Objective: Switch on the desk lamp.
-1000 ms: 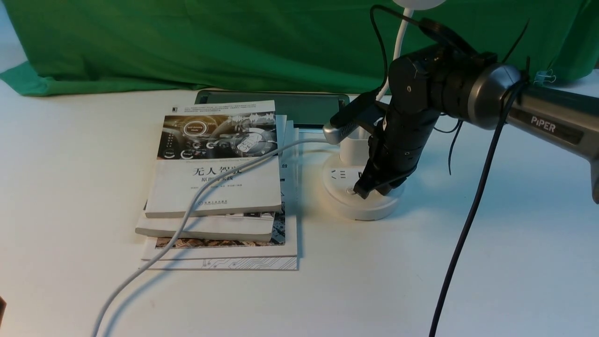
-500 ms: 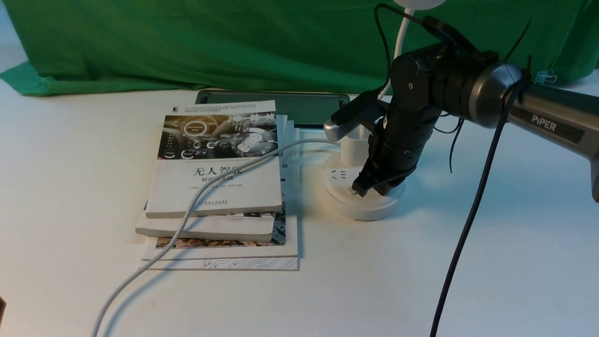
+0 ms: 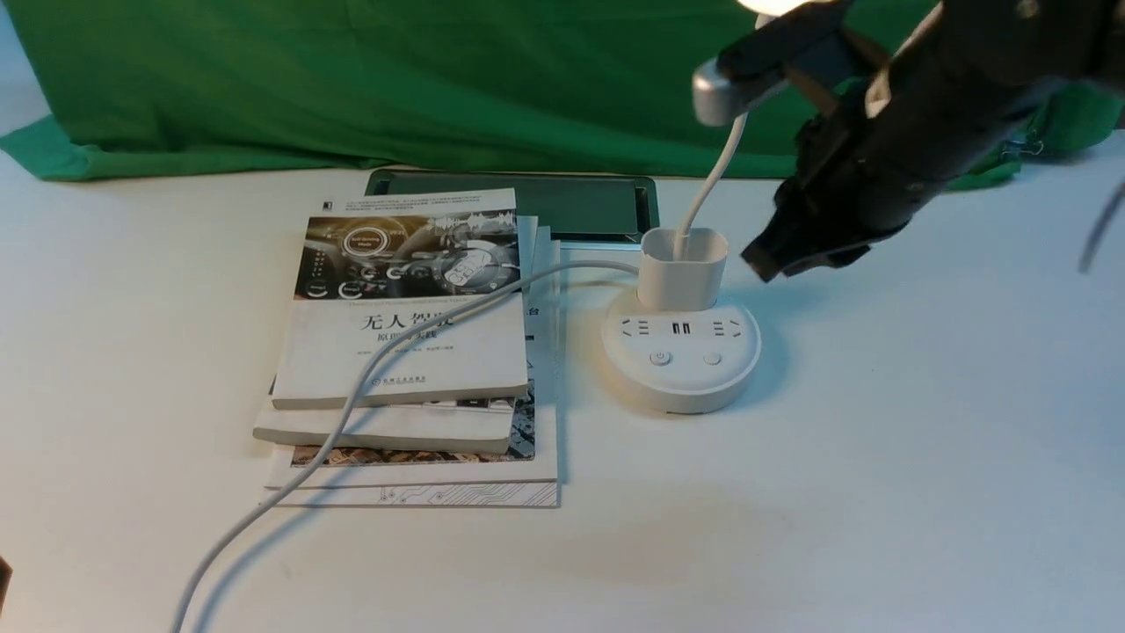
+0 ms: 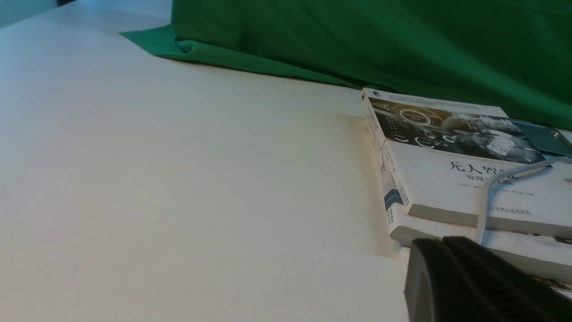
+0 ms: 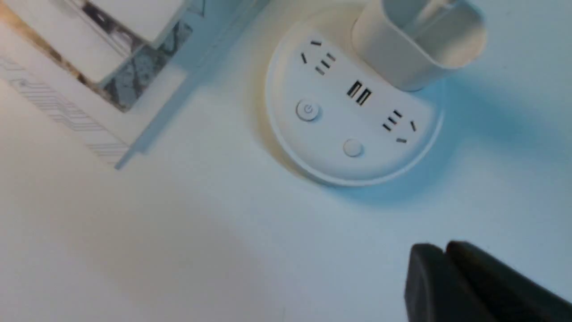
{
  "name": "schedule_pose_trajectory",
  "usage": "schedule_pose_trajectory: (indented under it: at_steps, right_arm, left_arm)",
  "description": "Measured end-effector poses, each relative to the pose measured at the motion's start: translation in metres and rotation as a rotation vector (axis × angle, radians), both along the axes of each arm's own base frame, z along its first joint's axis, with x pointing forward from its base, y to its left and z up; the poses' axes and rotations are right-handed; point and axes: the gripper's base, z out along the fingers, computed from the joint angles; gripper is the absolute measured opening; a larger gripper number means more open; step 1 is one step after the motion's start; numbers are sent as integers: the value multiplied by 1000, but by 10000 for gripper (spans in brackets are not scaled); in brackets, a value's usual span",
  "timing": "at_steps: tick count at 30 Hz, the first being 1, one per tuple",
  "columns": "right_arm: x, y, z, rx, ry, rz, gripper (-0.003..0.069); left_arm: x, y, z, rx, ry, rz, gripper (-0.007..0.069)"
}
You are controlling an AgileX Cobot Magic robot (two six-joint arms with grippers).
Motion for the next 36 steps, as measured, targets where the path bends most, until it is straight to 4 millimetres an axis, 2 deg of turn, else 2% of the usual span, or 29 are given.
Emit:
schedule_pose_trajectory:
  at_steps: [3, 5, 7, 8, 9, 11, 14, 17, 18, 20, 24, 30, 34, 36]
  right_arm:
    - [-26, -14, 15, 59, -82, -16, 93]
    - [-57, -31, 26, 153, -200, -38, 95]
    - [-80, -43, 31, 236, -296, -64, 97]
    - [-83, -45, 30, 238, -295, -66, 97]
    - [-100, -55, 32, 308, -371, -87, 99]
    - [-110, -60, 31, 334, -397, -95, 101]
    - [-139, -76, 22, 397, -426, -128, 108]
    - [-154, -84, 15, 423, -455, -132, 115]
    - [-163, -90, 11, 449, -512, -123, 122]
    - [-166, -92, 10, 462, -544, -117, 126]
    - [-190, -105, -2, 523, -698, -93, 138]
    - [-216, -120, -21, 564, -785, -83, 151]
    - [-231, -128, -41, 597, -840, -84, 166]
    - [-237, -134, -58, 616, -846, -118, 174]
  left_arm:
    - [0, 0, 0, 0, 0, 0, 21]
    - [0, 0, 0, 0, 0, 0, 21]
    - [0, 0, 0, 0, 0, 0, 21]
    - [0, 0, 0, 0, 0, 0, 21]
    - [0, 0, 0, 0, 0, 0, 21]
    - [0, 0, 0, 0, 0, 0, 21]
    - [0, 0, 0, 0, 0, 0, 21]
    - [0, 0, 0, 0, 0, 0, 21]
    - [0, 0, 0, 0, 0, 0, 21]
    - [0, 0, 0, 0, 0, 0, 21]
    - [0, 0, 0, 0, 0, 0, 21]
    - [0, 0, 0, 0, 0, 0, 21]
    - [0, 0, 0, 0, 0, 0, 21]
    - [0, 0, 0, 0, 0, 0, 21]
